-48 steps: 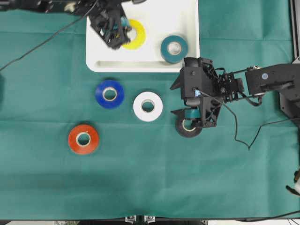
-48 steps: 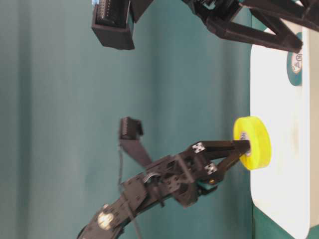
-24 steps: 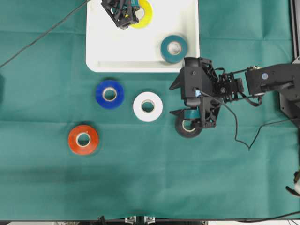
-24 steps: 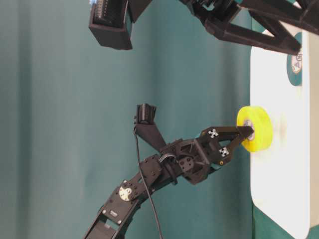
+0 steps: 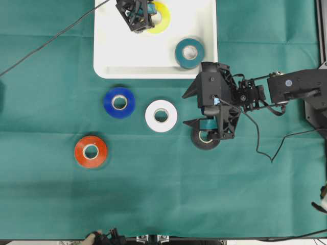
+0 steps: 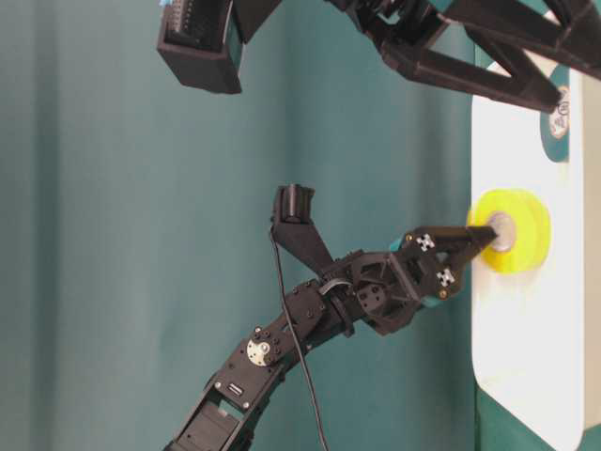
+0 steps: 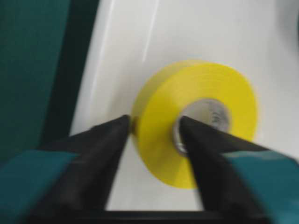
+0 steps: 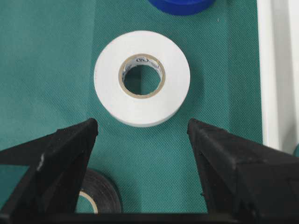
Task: Put the tape alternately from left to right into the white case.
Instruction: 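Open the left gripper to release the yellow tape, withdraw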
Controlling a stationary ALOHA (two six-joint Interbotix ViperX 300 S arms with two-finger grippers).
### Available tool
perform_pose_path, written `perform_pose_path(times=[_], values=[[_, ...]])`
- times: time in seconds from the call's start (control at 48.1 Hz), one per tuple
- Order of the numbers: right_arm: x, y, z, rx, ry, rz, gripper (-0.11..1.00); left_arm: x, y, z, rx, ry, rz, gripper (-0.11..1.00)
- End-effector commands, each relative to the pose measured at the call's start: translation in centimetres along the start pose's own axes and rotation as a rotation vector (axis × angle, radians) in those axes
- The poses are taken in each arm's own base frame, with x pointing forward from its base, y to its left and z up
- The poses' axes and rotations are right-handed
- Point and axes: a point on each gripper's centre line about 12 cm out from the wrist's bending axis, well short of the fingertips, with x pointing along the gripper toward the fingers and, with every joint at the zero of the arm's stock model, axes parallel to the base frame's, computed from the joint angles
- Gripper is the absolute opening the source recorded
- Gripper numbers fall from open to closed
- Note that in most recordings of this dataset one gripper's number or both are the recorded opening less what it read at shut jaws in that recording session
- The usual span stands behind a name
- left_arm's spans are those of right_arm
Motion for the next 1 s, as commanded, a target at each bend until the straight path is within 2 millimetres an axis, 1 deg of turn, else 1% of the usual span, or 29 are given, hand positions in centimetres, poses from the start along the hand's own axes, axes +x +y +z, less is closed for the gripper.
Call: perform_pose_path(times=[0.0,0.042,0.208,0.25,0.27,0.333,0.499,0.624,0.791,0.915,0.978], values=[[-0.3,0.2,0.5,-0.002,-0.025,0.009,0.81,-1.3,1.4,2.1,-0.021,-0.089,0.032,0.19],[-0.3,0.2,0.5,-0.001,-0.025,0.009,0.81,-1.3,1.4,2.1,-0.020,-0.095,0.033,0.29],[-0.2,0.1,0.3,0.004,-0.020,0.008,0.81,-1.6,1.1,2.1,-0.015,-0.098,0.030,0.77],[-0.2,0.1,0.3,0.005,-0.020,0.007,0.81,-1.8,1.0,2.1,-0.012,-0.102,0.031,0.88],[-0.2,0.1,0.3,0.004,-0.020,0.008,0.81,-1.8,1.0,2.0,-0.013,-0.100,0.030,0.89],[-0.2,0.2,0.3,0.004,-0.022,0.008,0.81,-2.1,0.9,2.0,-0.012,-0.102,0.029,0.87],[-0.2,0.2,0.3,0.004,-0.022,0.008,0.81,-2.9,0.4,1.9,-0.006,-0.108,0.024,0.87],[-0.3,0.2,0.5,0.004,-0.025,0.009,0.81,-3.7,-0.5,2.0,0.007,-0.116,0.014,0.87],[-0.3,0.2,0.5,0.004,-0.026,0.009,0.81,-4.8,-3.1,1.9,0.046,-0.124,-0.020,0.87],[-0.3,0.2,0.5,0.004,-0.025,0.009,0.81,-6.0,-5.8,1.3,0.092,-0.126,-0.057,0.87],[-0.3,0.2,0.5,0.004,-0.025,0.009,0.81,-6.6,-7.4,0.6,0.119,-0.121,-0.081,0.87]])
